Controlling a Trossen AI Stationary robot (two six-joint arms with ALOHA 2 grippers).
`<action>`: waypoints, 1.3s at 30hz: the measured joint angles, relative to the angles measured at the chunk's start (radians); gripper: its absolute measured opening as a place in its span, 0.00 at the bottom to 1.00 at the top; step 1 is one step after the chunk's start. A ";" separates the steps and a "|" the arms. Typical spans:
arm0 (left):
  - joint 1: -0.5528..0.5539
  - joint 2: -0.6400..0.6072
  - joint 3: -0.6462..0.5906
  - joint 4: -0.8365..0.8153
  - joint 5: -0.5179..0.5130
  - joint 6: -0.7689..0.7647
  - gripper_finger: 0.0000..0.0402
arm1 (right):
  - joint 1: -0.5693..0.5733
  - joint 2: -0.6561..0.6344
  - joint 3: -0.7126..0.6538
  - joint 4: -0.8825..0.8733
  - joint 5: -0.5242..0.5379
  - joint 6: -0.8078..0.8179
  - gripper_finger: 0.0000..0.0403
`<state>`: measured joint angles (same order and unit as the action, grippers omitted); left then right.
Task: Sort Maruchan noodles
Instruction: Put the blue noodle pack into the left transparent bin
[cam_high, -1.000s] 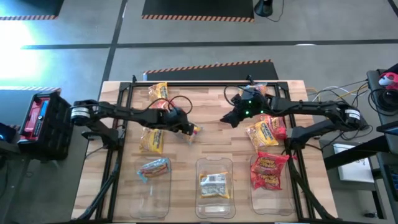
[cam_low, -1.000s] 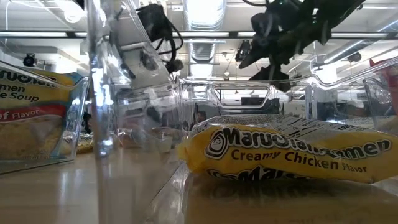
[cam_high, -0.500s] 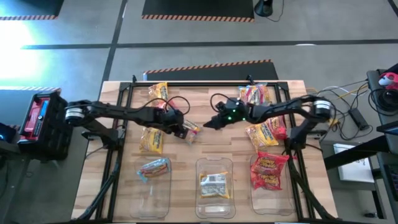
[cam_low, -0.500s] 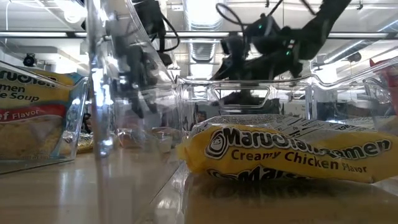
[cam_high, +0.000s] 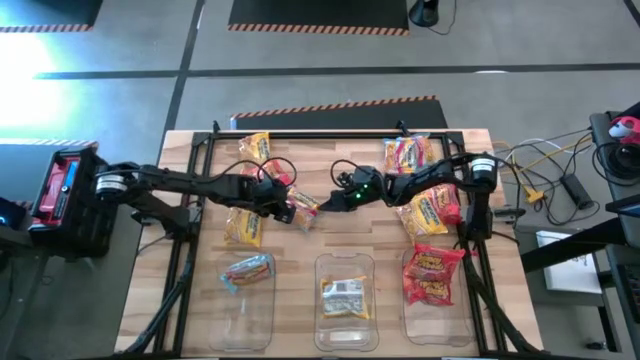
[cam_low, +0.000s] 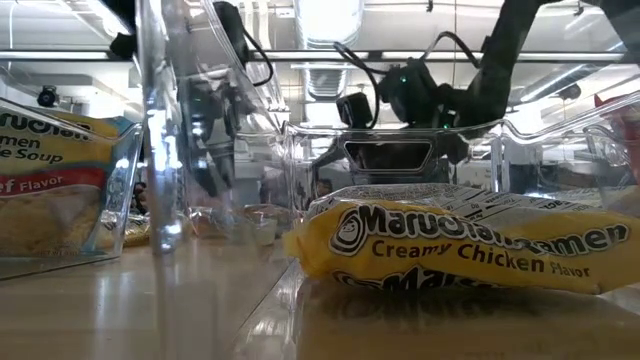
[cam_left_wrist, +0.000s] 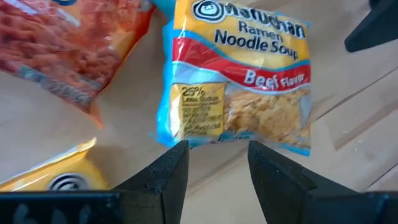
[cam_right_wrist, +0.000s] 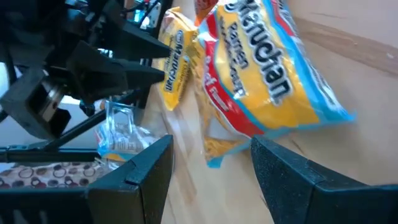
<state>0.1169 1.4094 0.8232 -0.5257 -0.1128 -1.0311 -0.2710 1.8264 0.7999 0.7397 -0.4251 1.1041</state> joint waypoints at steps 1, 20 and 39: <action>0.001 0.002 -0.009 0.024 -0.001 -0.006 0.37 | 0.000 0.007 0.012 0.003 0.001 -0.009 0.50; 0.007 0.115 -0.056 0.329 -0.012 -0.027 0.37 | 0.005 0.110 0.147 -0.120 -0.026 -0.090 0.50; 0.010 -0.040 -0.060 0.213 0.021 0.041 0.37 | 0.005 0.106 0.148 -0.271 0.007 -0.198 0.50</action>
<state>0.1272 1.3693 0.7631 -0.3131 -0.0921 -0.9898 -0.2657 1.9320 0.9478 0.4686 -0.4183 0.9062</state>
